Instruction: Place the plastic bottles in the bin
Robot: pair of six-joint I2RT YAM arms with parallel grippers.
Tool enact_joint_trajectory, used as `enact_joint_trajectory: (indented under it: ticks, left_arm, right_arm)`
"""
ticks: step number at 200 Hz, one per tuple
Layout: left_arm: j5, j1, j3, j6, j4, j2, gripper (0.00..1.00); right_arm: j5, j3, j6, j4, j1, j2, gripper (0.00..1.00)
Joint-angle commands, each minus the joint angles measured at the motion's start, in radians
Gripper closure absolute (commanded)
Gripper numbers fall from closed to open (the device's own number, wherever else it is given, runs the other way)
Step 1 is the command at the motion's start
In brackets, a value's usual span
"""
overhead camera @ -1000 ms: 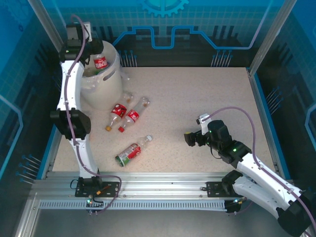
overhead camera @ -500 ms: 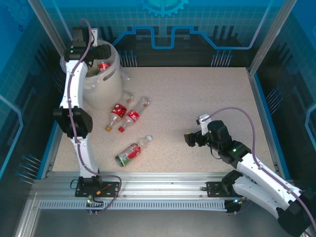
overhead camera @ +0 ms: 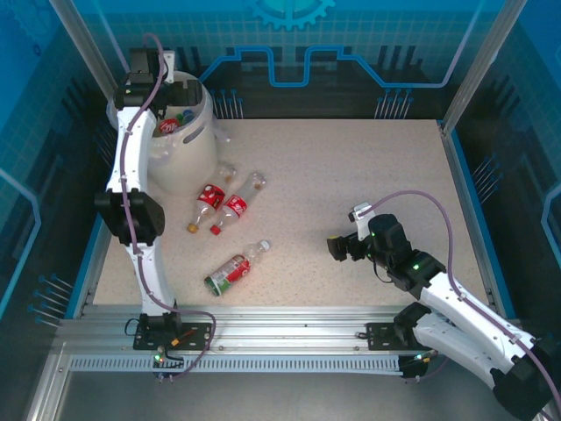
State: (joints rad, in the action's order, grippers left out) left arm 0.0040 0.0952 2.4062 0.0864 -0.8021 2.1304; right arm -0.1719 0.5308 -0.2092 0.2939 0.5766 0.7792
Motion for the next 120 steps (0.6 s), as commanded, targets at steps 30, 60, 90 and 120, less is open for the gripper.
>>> enact_joint_trajectory:
  ticks: [30,60,90,120]
  left_arm:
    - [-0.060,-0.002,-0.088,0.019,-0.015,-0.222,0.01]
    - [-0.097,-0.003,-0.207,0.001,0.007,-0.386,0.01]
    - [-0.125,-0.021,-0.377,-0.037,-0.031,-0.589,0.01]
    - [-0.180,-0.157,-0.644,-0.076,-0.060,-0.829,0.01]
  right_arm:
    - [0.022,0.002,0.026,-0.042,-0.021,0.019,0.00]
    - [0.044,0.007,0.023,-0.070,-0.039,0.046,0.00]
    - [0.046,0.010,0.020,-0.089,-0.064,0.068,0.00]
    - [0.062,0.014,0.001,-0.093,-0.116,0.085,0.00]
